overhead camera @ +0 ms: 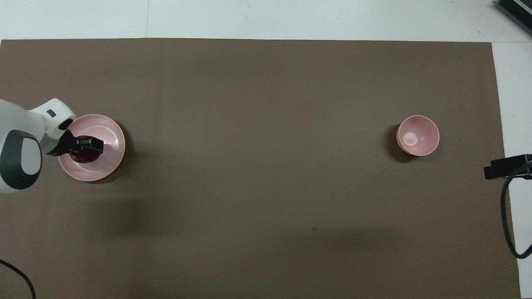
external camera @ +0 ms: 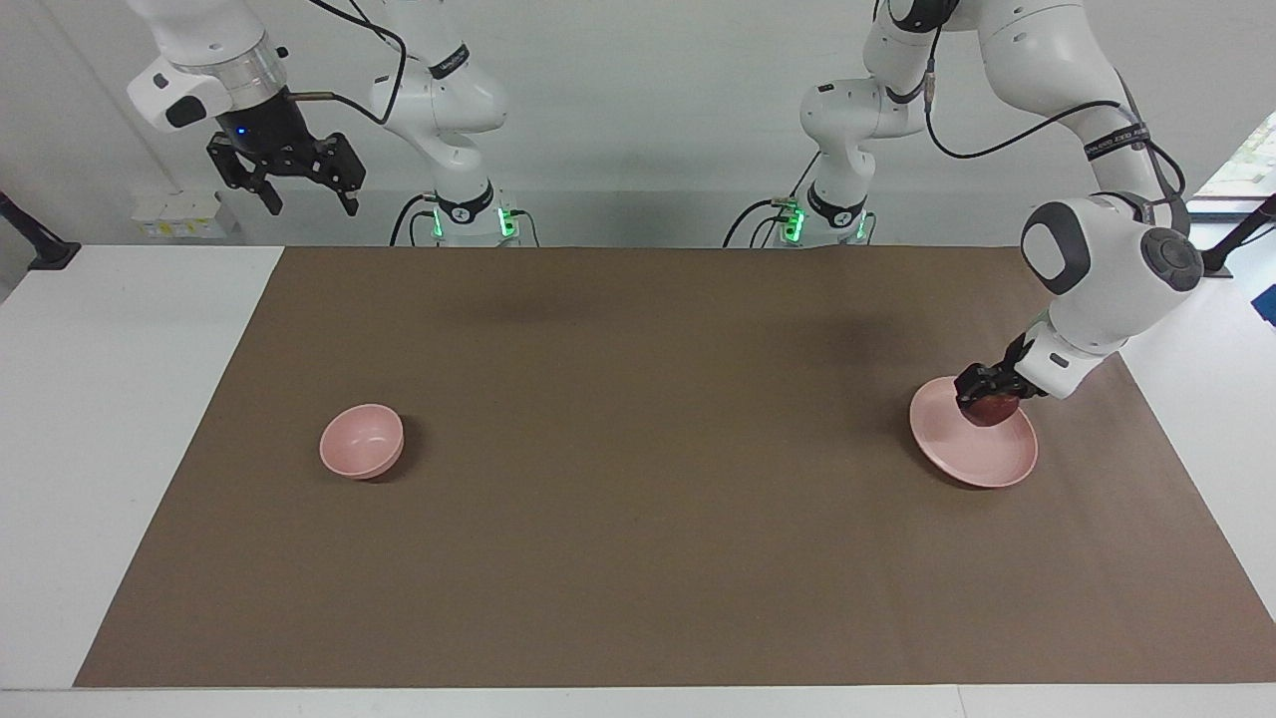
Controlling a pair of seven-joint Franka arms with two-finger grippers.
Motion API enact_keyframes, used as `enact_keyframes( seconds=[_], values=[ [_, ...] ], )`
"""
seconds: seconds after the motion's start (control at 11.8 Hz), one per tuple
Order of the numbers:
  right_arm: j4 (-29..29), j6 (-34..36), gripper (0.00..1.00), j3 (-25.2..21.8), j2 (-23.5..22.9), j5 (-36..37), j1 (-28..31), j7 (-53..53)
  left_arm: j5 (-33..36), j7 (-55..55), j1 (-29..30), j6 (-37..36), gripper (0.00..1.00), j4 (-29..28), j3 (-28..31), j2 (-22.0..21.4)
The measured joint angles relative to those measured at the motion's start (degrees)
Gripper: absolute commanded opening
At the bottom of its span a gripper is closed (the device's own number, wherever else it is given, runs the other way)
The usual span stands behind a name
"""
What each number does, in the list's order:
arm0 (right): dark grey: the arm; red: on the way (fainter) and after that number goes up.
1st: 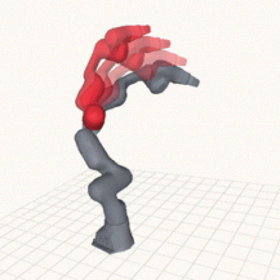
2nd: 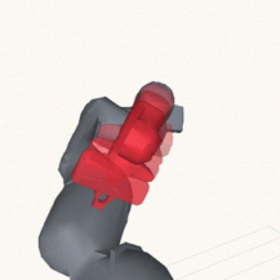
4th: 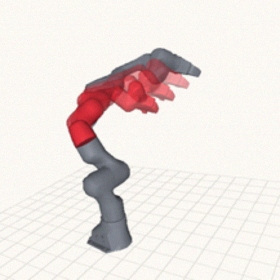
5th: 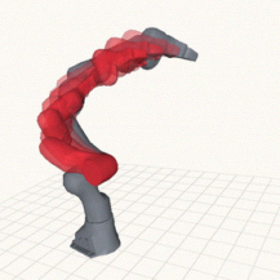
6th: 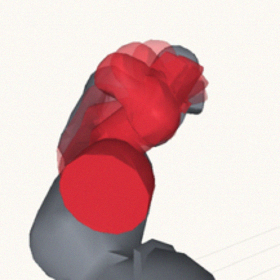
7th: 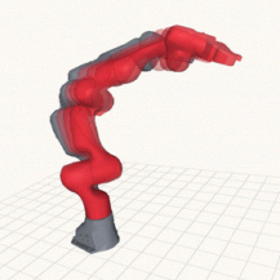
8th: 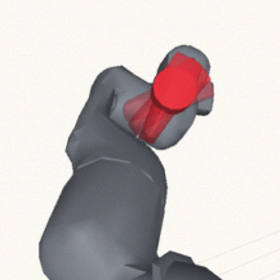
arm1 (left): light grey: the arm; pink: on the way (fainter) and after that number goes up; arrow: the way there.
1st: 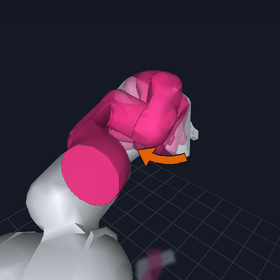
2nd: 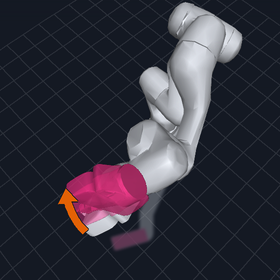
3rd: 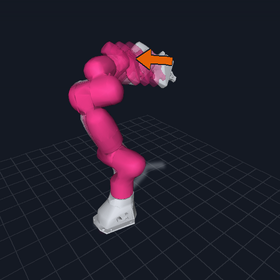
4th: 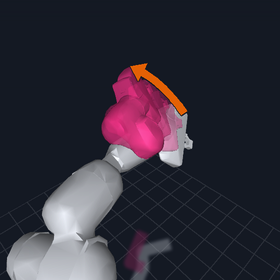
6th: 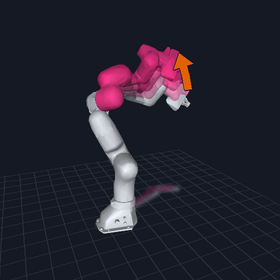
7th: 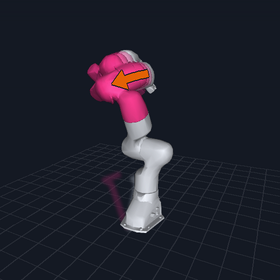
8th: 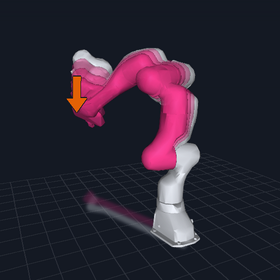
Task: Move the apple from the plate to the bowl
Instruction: 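Close the left gripper around the red apple, then carry the apple with the left gripper while the right gripper approaches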
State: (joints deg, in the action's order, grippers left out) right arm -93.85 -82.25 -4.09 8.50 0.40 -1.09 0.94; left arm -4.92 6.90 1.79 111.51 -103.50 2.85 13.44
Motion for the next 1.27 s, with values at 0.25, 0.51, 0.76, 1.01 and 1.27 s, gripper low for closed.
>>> enact_keyframes(
  seconds=[0.25,0.51,0.76,1.01,1.27],
  values=[
    [0.7,-0.4,1.0,0.1,0.0,0.0,-0.1,0.2,0.0,-0.2,-0.3,-5.1,0.0,5.9,-0.4,0.3],
    [1.1,-2.1,1.0,0.1,0.1,-0.1,-0.1,6.8,3.3,-0.2,-2.9,-10.4,0.0,12.6,-0.4,0.3],
    [-0.6,-4.8,1.0,-0.1,0.0,-5.4,0.2,10.4,4.8,-0.7,-5.3,-13.3,0.0,16.3,-0.5,0.2],
    [-7.0,-12.9,1.0,0.1,-0.5,-12.3,-0.2,8.5,4.9,-0.7,-5.3,-13.6,0.0,17.3,-0.4,0.2],
    [-12.2,-19.6,1.0,0.4,-1.0,-20.8,-2.2,5.1,4.8,-0.7,-5.8,-15.6,0.0,18.3,-0.8,0.1]
  ],
)
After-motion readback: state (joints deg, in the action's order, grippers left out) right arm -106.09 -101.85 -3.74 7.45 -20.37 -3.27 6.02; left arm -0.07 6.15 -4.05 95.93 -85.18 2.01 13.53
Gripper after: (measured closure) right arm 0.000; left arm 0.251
